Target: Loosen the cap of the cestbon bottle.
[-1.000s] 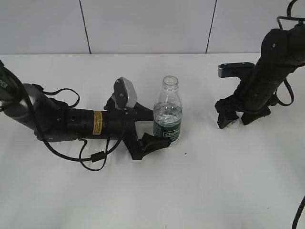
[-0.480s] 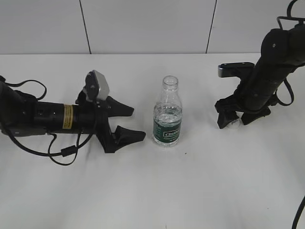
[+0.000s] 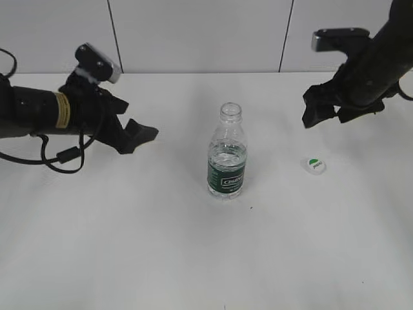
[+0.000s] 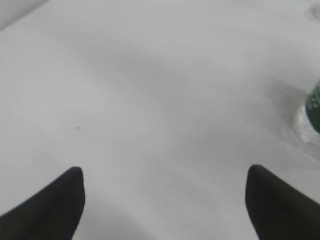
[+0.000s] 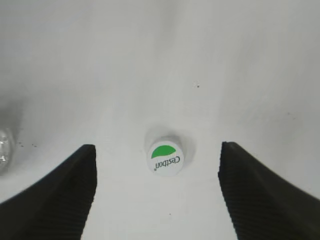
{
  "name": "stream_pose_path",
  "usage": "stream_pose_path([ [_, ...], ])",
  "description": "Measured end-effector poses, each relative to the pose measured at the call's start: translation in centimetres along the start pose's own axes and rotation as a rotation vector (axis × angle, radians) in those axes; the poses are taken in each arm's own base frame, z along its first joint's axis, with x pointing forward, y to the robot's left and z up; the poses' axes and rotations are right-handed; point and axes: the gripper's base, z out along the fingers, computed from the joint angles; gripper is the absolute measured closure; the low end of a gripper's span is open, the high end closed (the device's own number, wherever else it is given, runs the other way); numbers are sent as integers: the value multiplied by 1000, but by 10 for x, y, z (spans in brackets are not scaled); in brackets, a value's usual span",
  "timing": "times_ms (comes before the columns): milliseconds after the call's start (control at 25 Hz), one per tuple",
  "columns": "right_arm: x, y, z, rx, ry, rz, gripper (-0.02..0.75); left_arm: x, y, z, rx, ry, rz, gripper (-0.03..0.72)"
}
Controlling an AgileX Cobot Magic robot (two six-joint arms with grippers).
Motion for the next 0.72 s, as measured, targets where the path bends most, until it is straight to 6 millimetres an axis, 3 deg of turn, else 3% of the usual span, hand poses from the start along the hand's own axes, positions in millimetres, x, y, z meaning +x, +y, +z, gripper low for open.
stream_pose_path([
  [400, -18, 4, -93, 101, -291, -89, 160, -29, 27, -60, -385, 132, -139, 98],
  [720, -18, 2, -147, 244, -395, -221, 160, -21, 50, -106, -749, 499, -264, 98],
])
